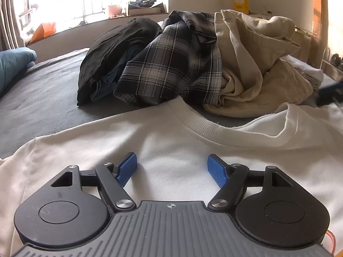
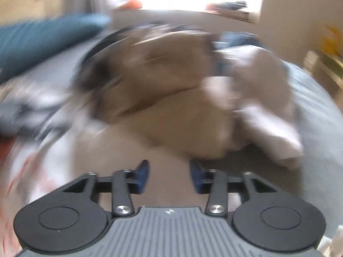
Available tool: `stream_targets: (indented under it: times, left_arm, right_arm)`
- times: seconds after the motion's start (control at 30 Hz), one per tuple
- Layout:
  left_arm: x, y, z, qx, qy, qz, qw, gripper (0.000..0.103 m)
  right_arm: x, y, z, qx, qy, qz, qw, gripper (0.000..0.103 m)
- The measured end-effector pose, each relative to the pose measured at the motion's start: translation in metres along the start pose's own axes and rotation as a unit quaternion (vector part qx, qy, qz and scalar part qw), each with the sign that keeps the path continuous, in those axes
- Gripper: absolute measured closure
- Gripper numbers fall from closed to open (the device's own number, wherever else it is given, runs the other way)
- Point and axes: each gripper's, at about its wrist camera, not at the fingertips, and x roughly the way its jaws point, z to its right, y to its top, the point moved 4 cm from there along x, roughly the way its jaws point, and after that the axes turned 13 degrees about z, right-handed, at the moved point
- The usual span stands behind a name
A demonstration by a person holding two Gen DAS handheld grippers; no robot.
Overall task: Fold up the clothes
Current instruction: 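Move the right tool over the bear print and pinch the sleeve fabric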
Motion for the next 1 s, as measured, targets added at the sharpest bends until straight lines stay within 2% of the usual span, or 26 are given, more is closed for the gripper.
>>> stream_targets:
  times: [0.03, 0.07, 0.13, 0.2, 0.23, 0.3, 0.4, 0.5, 0.57, 0.63, 0.7, 0.77, 0.83, 0.9, 0.93, 1.0]
  left_arm:
    - [0.000, -0.001, 0.000, 0.001, 0.001, 0.001, 1.0000, 0.029]
    - [0.000, -0.001, 0.001, 0.001, 0.002, 0.002, 1.0000, 0.029]
    - [0.000, -0.001, 0.000, 0.001, 0.002, 0.003, 1.0000, 0.029]
    - [0.000, -0.001, 0.000, -0.001, 0.001, 0.002, 1.0000, 0.029]
    - [0.000, -0.001, 0.000, -0.001, 0.000, 0.002, 1.0000, 0.029]
    - [0.000, -0.001, -0.001, -0.001, -0.001, 0.003, 1.0000, 0.029]
    - [-0.001, -0.002, -0.002, -0.004, -0.001, 0.004, 1.0000, 0.029]
    - [-0.001, -0.002, -0.002, -0.008, 0.001, 0.006, 1.0000, 0.028]
    - [0.000, -0.002, -0.002, -0.008, 0.001, 0.007, 0.9999, 0.028]
    - [-0.001, -0.003, -0.002, -0.008, 0.001, 0.008, 0.9999, 0.028]
    - [-0.001, -0.003, -0.003, -0.008, -0.001, 0.009, 0.9999, 0.028]
    - [-0.001, -0.003, -0.003, -0.009, 0.000, 0.009, 0.9999, 0.028]
    - [-0.001, -0.003, -0.002, -0.008, 0.001, 0.010, 0.9999, 0.027]
    - [-0.001, -0.003, -0.002, -0.008, 0.002, 0.010, 0.9999, 0.027]
    - [-0.001, -0.003, -0.002, -0.008, 0.002, 0.010, 0.9999, 0.027]
    - [-0.001, -0.003, -0.002, -0.008, 0.002, 0.010, 0.9999, 0.027]
  right_arm:
    - [0.012, -0.001, 0.007, 0.014, -0.007, -0.016, 1.000, 0.043]
    - [0.024, -0.005, 0.011, 0.021, -0.012, -0.037, 0.999, 0.041]
    - [0.042, -0.013, 0.015, 0.031, -0.012, -0.079, 0.996, 0.043]
    - [0.042, -0.014, 0.004, 0.000, 0.003, -0.081, 0.997, 0.065]
    - [0.038, -0.012, -0.003, -0.014, 0.015, -0.081, 0.996, 0.100]
    - [0.021, -0.005, -0.014, -0.038, 0.036, -0.060, 0.997, 0.099]
    - [-0.019, 0.000, -0.031, -0.073, 0.054, -0.006, 0.996, 0.099]
    - [-0.057, -0.006, -0.054, -0.126, 0.070, 0.030, 0.989, 0.099]
    - [-0.065, -0.028, -0.078, -0.217, 0.087, 0.010, 0.972, 0.097]
    - [-0.069, -0.056, -0.103, -0.312, 0.107, -0.029, 0.944, 0.096]
    - [-0.069, -0.079, -0.115, -0.366, 0.120, -0.065, 0.921, 0.092]
    - [-0.070, -0.077, -0.114, -0.353, 0.113, -0.056, 0.927, 0.085]
    - [-0.068, -0.061, -0.105, -0.284, 0.102, -0.039, 0.953, 0.082]
    - [-0.069, -0.039, -0.096, -0.210, 0.102, -0.011, 0.972, 0.082]
    - [-0.067, -0.030, -0.093, -0.183, 0.104, -0.001, 0.977, 0.079]
    - [-0.062, -0.018, -0.093, -0.156, 0.109, 0.014, 0.982, 0.065]
